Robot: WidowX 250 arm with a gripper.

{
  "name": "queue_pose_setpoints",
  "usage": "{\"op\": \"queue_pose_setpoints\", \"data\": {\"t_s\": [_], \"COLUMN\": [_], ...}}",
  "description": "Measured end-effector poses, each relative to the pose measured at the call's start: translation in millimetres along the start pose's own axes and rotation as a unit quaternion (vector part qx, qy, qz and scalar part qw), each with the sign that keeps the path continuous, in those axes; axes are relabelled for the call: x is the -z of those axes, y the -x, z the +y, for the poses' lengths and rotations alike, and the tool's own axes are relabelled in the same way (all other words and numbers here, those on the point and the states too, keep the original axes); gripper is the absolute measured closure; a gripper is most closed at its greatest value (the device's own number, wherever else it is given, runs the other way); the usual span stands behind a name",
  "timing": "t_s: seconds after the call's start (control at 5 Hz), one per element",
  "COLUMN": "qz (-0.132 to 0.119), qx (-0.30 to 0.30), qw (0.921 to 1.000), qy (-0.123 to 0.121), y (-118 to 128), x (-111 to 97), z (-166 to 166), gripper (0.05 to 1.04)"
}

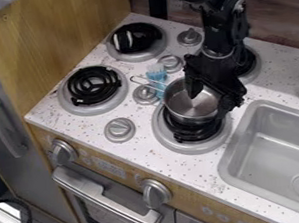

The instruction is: Switch pot to next burner

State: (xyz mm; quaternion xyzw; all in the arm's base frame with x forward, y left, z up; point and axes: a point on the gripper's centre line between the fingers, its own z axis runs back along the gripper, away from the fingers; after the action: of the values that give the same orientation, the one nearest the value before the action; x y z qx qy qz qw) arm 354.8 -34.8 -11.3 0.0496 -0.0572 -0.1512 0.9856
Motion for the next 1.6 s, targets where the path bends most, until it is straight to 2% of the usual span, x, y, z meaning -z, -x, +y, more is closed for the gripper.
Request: {"op": "queue_pose_setpoints", "data": {"t_s": [0.2,0.4,0.6,0.8,1.0,1.2,1.4,1.6], "qz": [0.023,0.014,0.009,0.0,0.009,0.019,0.051,0.044], "qx": [0.001,0.008,-0.003,0.011,0.021,0.032,0.046,0.045], "qw": [0.9997,0.9998,0.9998,0.9999,0.9996,0.9987,0.9965,0.9974], "qy": [0.004,-0.011,-0.016,-0.002,0.015,0.033,0.049,0.036], "y": [9.4,11.2,11.1,7.0,6.2,8.4,14.5,17.2], "x": [13.4,19.3,21.5,29.9,42.5,45.5,44.8,42.9], "z": [-2.9,7.7,32.6,40.3,36.3,30.1,21.9,23.0], "gripper": [0.085,0.085,0.085,0.085,0.086,0.085,0.086,0.085]}}
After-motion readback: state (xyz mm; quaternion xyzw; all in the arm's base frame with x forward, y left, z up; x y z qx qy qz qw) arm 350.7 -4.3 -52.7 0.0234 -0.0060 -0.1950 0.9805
